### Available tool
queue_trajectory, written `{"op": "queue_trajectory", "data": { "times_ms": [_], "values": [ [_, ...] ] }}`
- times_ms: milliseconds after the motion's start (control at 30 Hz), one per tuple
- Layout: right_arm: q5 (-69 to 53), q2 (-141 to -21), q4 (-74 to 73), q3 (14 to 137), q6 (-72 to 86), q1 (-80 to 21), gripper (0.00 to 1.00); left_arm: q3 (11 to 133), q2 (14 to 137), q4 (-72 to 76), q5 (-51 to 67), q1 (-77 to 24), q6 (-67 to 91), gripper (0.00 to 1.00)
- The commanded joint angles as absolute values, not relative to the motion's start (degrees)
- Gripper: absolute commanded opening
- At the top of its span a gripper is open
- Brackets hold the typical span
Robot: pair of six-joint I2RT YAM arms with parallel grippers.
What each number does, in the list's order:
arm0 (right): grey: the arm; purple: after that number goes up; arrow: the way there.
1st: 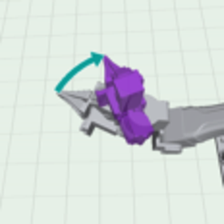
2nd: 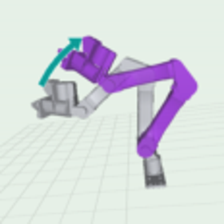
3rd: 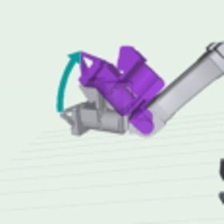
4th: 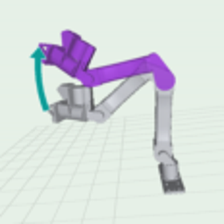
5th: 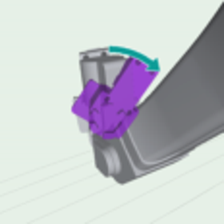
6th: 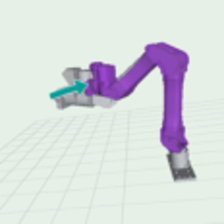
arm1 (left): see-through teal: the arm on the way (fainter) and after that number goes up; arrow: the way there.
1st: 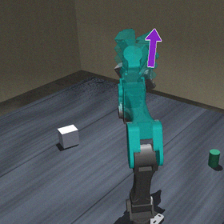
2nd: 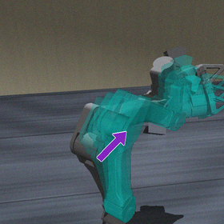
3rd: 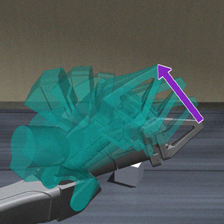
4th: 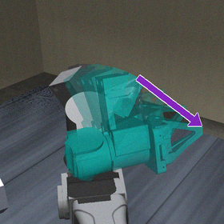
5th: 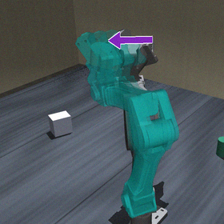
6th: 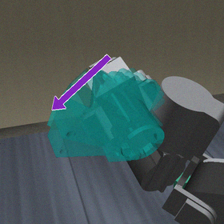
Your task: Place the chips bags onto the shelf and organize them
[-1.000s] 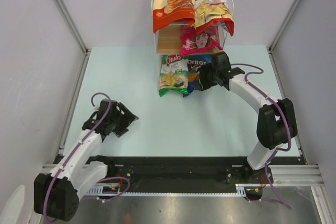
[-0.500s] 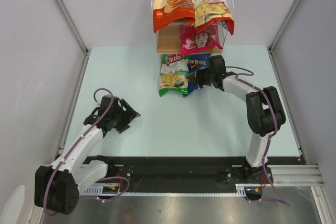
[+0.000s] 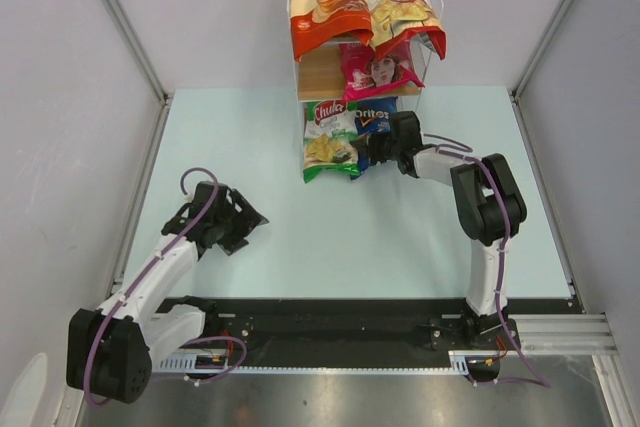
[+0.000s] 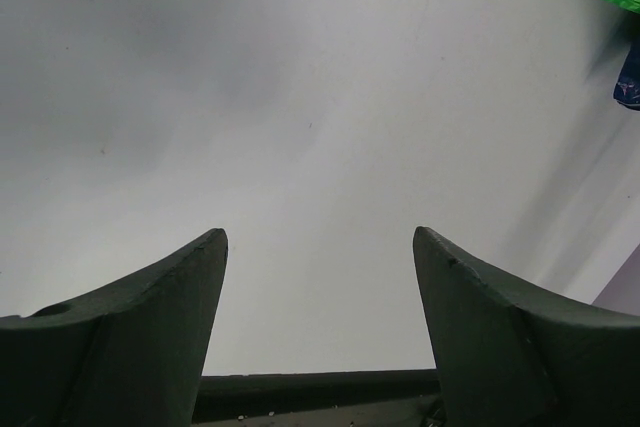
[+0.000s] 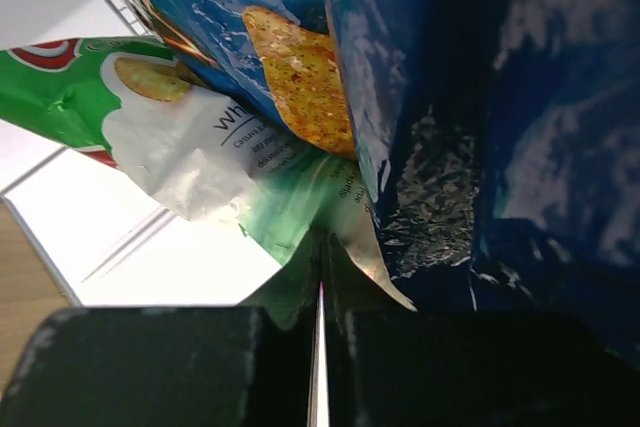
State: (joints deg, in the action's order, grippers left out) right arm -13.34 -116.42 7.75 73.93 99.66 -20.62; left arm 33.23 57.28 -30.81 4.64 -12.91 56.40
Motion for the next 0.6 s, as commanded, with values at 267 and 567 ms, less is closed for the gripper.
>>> {"op": "queue_trajectory", "data": {
  "times_ms": [267,567],
  "values": [
    [-9.7,-117.5,14.8,74.5,110.4,-24.7,0.0,36.4,59.4,-28.9,4.9,-13.1,55.6,0.8],
    [-10.4,-113.4,15.8,73.0,111.6,-24.6,0.14,39.6,60.9,-30.5,3.4,-13.1,54.1,0.8]
  ]
}}
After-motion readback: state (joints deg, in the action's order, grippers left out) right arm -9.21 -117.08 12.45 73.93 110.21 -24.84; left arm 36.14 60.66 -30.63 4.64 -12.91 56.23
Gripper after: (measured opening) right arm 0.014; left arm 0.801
